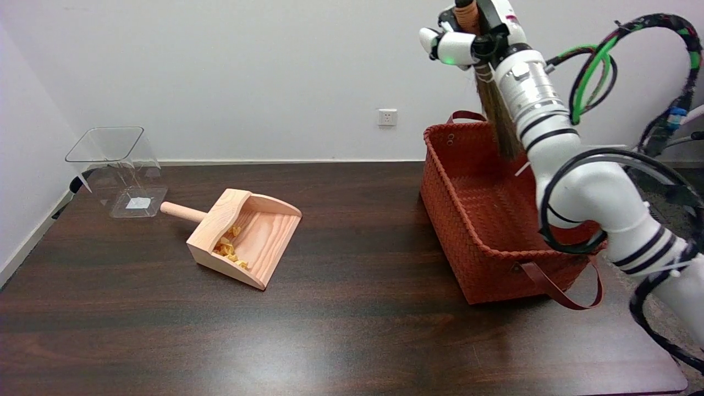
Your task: Place the broom in the brown storage basket.
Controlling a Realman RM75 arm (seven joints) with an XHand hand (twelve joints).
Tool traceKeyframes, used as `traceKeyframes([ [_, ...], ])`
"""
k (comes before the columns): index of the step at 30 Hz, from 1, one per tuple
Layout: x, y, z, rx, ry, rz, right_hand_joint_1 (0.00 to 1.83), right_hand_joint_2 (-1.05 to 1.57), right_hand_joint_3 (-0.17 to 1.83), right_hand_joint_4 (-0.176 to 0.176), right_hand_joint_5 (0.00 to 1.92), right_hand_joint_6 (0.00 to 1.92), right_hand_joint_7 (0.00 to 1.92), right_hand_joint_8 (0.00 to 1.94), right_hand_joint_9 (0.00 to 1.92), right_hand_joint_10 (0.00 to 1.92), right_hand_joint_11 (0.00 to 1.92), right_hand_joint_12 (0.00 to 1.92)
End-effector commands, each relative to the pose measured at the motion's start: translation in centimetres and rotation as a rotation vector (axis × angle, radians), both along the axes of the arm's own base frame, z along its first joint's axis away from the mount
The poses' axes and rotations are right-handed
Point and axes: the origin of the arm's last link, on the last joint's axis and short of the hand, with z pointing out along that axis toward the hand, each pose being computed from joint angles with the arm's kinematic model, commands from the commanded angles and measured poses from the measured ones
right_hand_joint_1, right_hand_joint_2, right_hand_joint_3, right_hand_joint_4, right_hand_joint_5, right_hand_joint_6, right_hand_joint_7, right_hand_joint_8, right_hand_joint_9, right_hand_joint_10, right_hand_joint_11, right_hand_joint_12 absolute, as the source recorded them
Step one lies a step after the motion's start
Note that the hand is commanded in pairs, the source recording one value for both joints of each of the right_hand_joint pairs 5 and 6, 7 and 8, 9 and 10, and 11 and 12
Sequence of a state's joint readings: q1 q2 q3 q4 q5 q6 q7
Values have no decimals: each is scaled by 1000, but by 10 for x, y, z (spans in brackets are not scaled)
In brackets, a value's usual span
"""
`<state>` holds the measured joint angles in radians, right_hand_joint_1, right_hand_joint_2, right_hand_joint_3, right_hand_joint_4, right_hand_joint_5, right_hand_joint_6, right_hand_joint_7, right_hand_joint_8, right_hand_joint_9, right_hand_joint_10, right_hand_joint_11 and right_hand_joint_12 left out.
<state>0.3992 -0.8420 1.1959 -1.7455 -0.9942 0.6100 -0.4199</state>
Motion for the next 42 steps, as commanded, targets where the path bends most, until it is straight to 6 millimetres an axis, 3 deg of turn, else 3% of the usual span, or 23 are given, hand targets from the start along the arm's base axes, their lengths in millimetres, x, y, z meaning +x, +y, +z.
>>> traceKeyframes([
  [1,-40,25,34,19,-90,-142,1285,910,601,0,1920,1920,1920,1920,1920,1920,1920,1920],
  [14,-81,46,16,46,-120,-242,1278,905,619,0,1920,1920,1920,1920,1920,1920,1920,1920],
  [20,-99,46,9,54,-199,-266,1273,915,615,0,1920,1920,1920,1920,1920,1920,1920,1920],
  [31,-117,34,-34,141,-262,-272,1282,902,626,0,1920,1920,1920,1920,1920,1920,1920,1920],
  [33,-73,34,-19,72,-159,-122,1285,900,625,0,1920,1920,1920,1920,1920,1920,1920,1920],
  [34,-121,27,-43,167,-250,-275,1285,900,624,0,1920,1920,1920,1920,1920,1920,1920,1920],
  [42,-128,17,-46,168,-238,-273,1285,898,631,0,1920,1920,1920,1920,1920,1920,1920,1920],
])
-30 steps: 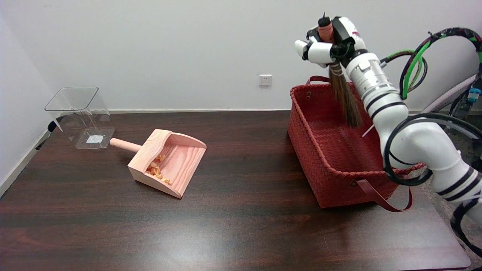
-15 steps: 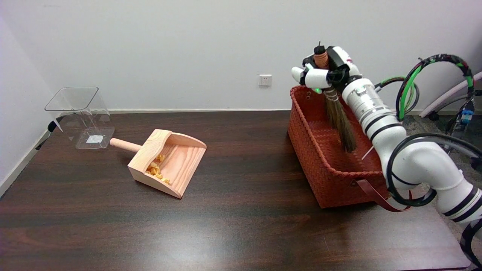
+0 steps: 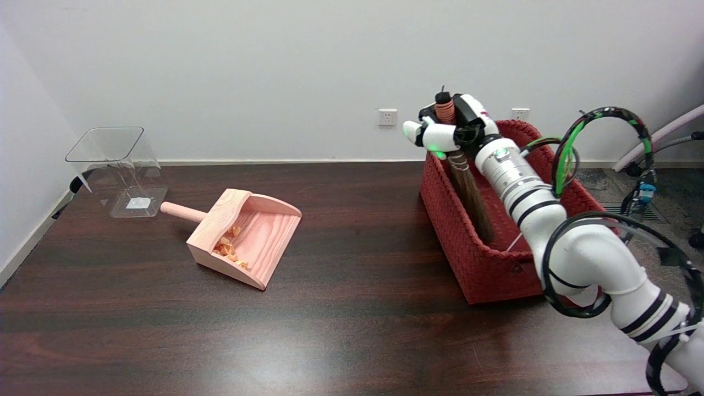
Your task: Place the broom in the brown storage basket.
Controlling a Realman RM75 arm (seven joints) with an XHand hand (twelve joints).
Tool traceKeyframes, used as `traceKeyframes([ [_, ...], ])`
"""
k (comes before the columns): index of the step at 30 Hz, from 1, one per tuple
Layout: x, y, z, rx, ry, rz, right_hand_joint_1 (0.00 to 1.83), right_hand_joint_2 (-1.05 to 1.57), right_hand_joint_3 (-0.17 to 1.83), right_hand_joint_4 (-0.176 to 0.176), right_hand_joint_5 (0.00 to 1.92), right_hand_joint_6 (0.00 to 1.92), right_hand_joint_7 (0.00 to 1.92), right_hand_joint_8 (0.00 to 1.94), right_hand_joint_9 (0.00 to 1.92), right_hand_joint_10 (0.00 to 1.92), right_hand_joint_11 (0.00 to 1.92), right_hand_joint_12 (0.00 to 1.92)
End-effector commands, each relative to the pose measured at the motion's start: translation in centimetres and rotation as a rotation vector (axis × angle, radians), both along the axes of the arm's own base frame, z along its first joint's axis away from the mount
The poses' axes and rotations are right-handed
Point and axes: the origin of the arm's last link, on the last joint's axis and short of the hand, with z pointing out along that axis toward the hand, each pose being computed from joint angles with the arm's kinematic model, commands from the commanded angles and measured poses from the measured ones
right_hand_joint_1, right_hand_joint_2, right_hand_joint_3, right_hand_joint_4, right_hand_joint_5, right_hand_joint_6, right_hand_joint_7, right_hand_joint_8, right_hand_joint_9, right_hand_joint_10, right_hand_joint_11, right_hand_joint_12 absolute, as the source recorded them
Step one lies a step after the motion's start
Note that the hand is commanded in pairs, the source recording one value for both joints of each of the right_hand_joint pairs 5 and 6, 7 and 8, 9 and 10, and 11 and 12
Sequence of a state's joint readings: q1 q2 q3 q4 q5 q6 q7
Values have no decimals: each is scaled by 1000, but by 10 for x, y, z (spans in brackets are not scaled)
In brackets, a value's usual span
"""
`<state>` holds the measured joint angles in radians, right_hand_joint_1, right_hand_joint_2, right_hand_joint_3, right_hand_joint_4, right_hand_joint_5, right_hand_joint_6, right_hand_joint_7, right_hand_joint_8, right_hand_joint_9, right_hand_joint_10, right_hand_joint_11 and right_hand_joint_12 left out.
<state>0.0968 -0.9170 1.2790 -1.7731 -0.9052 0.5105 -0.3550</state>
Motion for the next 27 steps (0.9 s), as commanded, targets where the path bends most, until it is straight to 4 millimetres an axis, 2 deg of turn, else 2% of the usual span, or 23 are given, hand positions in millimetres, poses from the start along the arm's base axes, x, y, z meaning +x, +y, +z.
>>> traceKeyframes([
  [1,-25,-18,-31,62,-28,-14,1285,899,631,0,1920,1920,1920,1920,1920,1920,1920,1920],
  [4,-32,-20,-30,55,-32,-31,1285,901,628,0,1920,1920,1920,1920,1920,1920,1920,1920],
  [5,-28,-20,-26,39,-15,-15,1284,901,628,0,1920,1920,1920,1920,1920,1920,1920,1920],
  [20,-29,-8,13,-101,28,-7,1287,893,636,0,1920,1920,1920,1920,1920,1920,1920,1920],
  [23,-30,-5,19,-128,41,-7,1247,800,711,0,1920,1920,1920,1920,1920,1920,1920,1920],
  [24,-30,-4,21,-138,44,-6,1143,1019,493,0,1920,1920,1920,1920,1920,1920,1920,1920],
  [27,-31,-1,27,-169,48,-7,1005,1222,510,0,1920,1920,1920,1920,1920,1920,1920,1920],
])
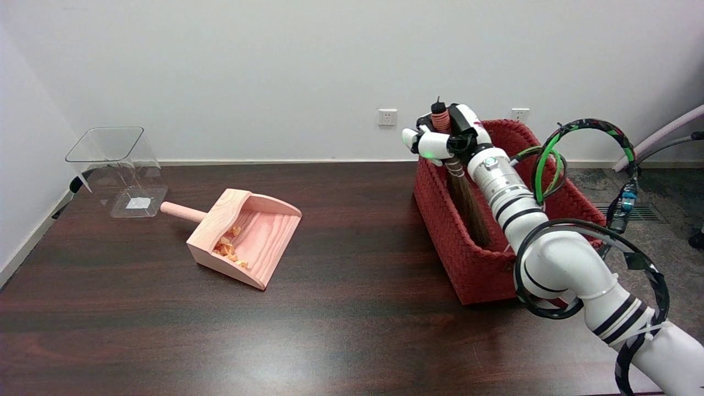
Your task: Place the broom in the brown storage basket.
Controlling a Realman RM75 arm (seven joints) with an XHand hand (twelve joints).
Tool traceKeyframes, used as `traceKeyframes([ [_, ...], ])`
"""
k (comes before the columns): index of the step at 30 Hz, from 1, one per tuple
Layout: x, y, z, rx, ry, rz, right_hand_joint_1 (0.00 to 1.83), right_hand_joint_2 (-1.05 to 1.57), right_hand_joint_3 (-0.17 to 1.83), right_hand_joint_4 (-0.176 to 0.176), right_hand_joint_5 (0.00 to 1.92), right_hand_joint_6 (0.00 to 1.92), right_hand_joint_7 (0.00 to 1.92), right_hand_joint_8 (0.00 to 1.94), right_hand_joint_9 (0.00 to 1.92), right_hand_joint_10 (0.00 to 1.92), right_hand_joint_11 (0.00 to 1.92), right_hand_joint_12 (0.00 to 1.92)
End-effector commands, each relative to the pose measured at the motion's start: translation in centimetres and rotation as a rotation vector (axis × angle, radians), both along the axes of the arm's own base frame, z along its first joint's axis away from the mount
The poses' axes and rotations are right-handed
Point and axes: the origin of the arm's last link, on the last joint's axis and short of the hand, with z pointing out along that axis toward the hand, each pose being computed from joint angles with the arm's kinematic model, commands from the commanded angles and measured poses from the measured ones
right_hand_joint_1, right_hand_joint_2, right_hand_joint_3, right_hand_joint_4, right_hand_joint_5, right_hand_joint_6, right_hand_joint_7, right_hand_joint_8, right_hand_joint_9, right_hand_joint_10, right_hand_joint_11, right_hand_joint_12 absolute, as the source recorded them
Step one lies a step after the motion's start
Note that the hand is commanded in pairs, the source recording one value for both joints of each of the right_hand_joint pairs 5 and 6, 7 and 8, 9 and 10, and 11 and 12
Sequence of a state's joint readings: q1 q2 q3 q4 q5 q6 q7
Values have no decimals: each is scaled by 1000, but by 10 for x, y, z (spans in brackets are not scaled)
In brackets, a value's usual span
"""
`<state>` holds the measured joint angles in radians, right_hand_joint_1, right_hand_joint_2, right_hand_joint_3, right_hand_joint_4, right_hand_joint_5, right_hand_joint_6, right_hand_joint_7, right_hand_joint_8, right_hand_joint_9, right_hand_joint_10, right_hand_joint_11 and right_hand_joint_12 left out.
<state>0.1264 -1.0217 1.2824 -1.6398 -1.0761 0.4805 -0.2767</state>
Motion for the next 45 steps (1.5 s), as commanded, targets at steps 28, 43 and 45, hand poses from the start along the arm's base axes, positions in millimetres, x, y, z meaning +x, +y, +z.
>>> traceKeyframes([
  [28,-2,14,58,-217,-27,45,1019,-886,1497,0,169,169,81,81,169,169,169,169],
  [43,37,25,120,-347,-12,149,852,-791,907,0,0,0,0,0,0,0,0,0],
  [45,43,30,134,-374,-14,169,837,-756,862,0,0,0,0,0,0,0,0,0],
])
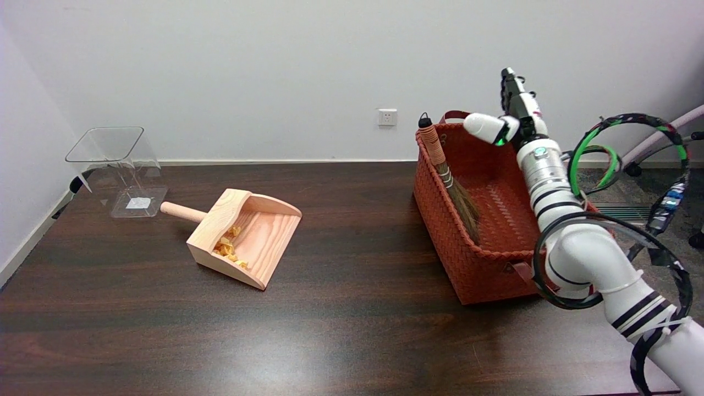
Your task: Place the broom in the brown storage basket.
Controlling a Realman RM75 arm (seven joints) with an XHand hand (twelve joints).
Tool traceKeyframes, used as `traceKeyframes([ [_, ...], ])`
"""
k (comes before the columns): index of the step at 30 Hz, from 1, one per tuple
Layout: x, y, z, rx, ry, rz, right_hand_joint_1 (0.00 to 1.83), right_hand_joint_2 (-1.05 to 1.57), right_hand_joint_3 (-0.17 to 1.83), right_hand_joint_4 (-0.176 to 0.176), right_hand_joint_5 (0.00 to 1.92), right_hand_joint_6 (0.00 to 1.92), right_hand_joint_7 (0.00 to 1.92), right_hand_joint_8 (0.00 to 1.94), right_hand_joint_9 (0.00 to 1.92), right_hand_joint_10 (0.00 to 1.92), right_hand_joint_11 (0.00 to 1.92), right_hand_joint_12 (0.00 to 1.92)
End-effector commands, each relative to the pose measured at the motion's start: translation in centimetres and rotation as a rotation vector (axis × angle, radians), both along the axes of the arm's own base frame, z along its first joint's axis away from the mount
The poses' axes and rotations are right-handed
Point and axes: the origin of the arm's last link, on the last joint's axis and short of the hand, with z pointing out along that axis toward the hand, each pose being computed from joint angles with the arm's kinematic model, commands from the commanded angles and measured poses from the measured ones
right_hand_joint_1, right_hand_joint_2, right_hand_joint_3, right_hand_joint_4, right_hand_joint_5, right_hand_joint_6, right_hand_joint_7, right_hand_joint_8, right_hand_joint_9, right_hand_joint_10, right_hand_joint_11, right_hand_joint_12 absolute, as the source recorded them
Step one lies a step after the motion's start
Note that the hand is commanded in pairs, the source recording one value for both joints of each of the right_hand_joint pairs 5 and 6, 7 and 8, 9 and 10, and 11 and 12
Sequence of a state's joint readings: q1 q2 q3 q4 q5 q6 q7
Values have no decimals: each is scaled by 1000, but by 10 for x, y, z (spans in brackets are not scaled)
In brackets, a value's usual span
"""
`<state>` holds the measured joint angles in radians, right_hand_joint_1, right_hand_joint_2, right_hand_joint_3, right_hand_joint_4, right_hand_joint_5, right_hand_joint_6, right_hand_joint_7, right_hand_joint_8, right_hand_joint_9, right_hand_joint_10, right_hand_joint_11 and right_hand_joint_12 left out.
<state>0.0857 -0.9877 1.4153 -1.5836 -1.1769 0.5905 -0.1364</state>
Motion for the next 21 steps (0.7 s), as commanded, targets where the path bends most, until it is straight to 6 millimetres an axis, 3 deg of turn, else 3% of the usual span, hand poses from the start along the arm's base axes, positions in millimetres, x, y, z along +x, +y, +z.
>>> traceKeyframes([
  [1,38,17,68,-143,6,111,833,-746,854,0,0,0,0,0,0,0,0,0],
  [11,60,41,120,-293,48,211,817,-705,846,0,0,0,0,0,0,0,0,0],
  [21,65,61,148,-390,22,295,828,-702,830,0,8,8,0,0,8,8,8,8],
])
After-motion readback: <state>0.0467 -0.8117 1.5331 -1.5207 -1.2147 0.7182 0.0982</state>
